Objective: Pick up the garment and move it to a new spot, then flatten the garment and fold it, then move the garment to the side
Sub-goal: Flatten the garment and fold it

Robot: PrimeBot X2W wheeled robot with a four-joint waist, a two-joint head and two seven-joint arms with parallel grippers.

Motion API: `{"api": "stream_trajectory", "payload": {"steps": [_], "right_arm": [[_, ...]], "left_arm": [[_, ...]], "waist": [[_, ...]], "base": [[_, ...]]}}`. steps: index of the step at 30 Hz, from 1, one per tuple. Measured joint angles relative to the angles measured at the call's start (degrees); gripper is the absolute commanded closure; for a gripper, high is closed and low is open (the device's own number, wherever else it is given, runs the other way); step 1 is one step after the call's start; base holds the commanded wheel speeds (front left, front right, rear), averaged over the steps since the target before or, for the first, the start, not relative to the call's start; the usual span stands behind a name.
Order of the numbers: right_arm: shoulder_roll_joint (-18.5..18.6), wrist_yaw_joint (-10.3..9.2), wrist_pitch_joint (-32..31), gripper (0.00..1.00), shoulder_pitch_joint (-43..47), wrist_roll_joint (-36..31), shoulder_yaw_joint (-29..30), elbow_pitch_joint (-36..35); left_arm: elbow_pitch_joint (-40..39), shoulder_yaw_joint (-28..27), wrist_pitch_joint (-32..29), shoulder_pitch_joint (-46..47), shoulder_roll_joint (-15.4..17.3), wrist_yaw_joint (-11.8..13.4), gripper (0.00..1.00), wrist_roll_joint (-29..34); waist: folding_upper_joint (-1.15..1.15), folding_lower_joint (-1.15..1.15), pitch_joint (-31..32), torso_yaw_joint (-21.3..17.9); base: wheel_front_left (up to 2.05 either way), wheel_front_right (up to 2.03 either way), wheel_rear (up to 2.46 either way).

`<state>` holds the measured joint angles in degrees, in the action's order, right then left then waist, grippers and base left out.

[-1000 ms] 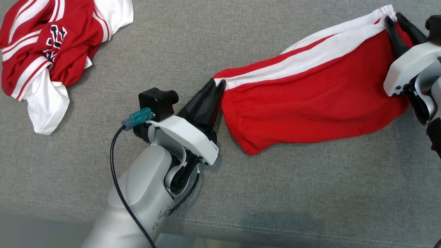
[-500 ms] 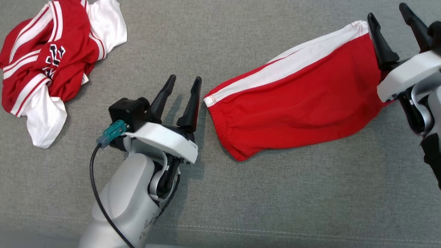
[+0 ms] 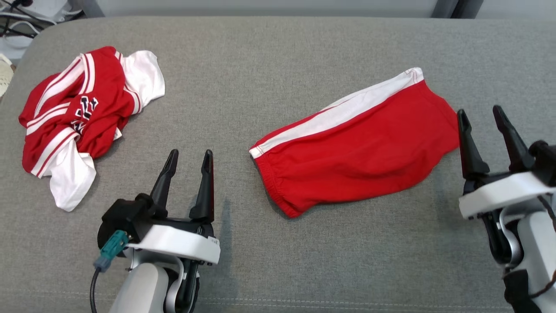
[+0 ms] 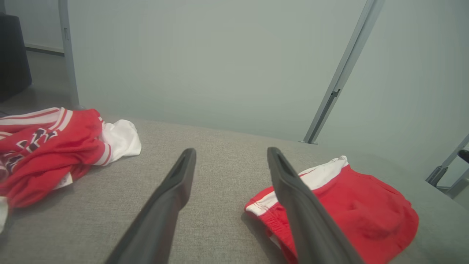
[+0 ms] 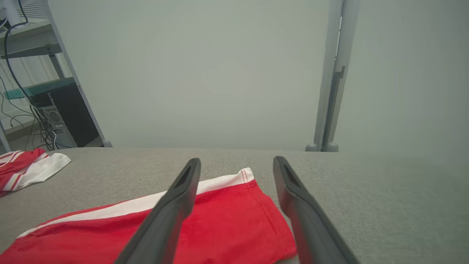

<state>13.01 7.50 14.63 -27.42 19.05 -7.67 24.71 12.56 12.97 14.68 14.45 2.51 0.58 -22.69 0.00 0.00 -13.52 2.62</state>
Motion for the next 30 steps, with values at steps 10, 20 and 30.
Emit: {"api": "stream_trajectory", "payload": {"steps": [10, 20, 30], "right_arm": [[-1.18, 0.0, 0.02, 0.0, 10.35, -0.51, 3.97, -1.51], [-2.02, -0.01, -0.26, 0.0, 11.09, 11.71, 3.6, 7.11], [2.36, -0.01, -12.78, 0.0, -6.8, 18.04, 2.61, 26.03]], "left_arm": [[-5.45, 0.01, 0.0, -6.58, 0.01, 0.0, 0.0, 2.58], [-7.28, 3.15, 0.0, -8.65, 0.07, 0.8, 0.0, 5.08], [-7.66, 8.23, 0.0, -6.11, 0.08, 1.03, 0.0, 5.53]], "waist": [[0.0, 0.0, 4.29, -0.2], [0.0, 0.0, 4.54, 1.04], [0.0, 0.0, 0.5, 4.05]], "base": [[0.0, 0.0, 0.0], [0.0, 0.0, 0.0], [0.0, 0.0, 0.0]]}}
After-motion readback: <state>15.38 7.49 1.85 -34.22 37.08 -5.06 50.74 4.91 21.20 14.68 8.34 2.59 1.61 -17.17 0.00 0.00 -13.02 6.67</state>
